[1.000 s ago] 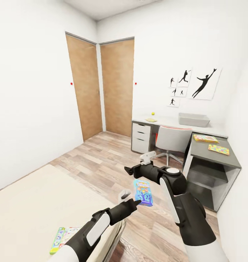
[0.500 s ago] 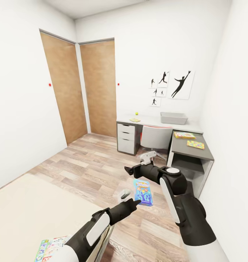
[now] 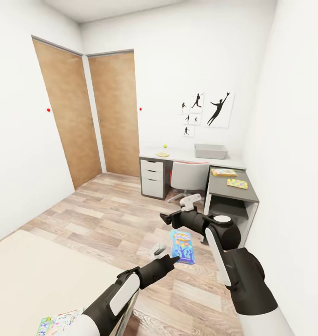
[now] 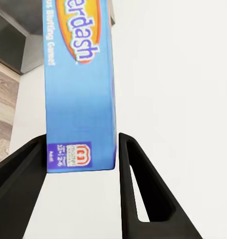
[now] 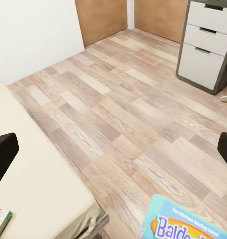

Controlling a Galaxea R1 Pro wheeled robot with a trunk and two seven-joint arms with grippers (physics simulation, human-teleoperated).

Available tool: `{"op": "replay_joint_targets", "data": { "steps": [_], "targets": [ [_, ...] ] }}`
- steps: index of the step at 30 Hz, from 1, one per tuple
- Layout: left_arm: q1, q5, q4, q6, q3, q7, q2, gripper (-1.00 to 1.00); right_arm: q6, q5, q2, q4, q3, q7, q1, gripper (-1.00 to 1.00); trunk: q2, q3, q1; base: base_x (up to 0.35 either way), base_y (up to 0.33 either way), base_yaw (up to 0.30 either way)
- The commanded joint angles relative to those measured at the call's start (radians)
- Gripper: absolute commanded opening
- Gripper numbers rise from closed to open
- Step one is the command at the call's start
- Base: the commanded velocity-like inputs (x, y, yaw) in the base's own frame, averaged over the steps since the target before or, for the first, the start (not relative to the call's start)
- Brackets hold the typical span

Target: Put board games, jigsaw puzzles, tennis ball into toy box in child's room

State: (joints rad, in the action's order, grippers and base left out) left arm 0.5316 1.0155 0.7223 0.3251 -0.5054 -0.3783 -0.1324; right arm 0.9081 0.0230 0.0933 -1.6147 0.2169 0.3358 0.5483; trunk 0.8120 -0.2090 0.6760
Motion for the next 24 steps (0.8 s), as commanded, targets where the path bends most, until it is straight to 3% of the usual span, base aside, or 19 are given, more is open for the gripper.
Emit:
{"op": "replay_joint_targets", "data": {
  "steps": [1, 9, 24],
  "targets": [
    [0.000, 0.011, 0.000, 0.005, 0.000, -0.001, 0.000, -1.00, 0.005, 0.002, 0.001, -0.001, -0.001, 0.004, 0.001, 1.00, 0.001, -0.001, 0.000, 0.000, 0.000, -0.008],
    [-0.006, 0.075, 0.000, -0.004, -0.001, 0.001, 0.009, -1.00, 0.008, 0.003, 0.009, -0.002, 0.002, 0.003, -0.002, 1.00, 0.001, -0.001, 0.000, 0.000, 0.000, -0.070],
    [-0.008, 0.082, 0.000, -0.007, -0.001, 0.001, 0.013, -1.00, 0.008, 0.003, 0.010, -0.002, 0.004, 0.003, -0.002, 1.00, 0.001, -0.001, 0.000, 0.022, 0.042, -0.279]
  ]
}}
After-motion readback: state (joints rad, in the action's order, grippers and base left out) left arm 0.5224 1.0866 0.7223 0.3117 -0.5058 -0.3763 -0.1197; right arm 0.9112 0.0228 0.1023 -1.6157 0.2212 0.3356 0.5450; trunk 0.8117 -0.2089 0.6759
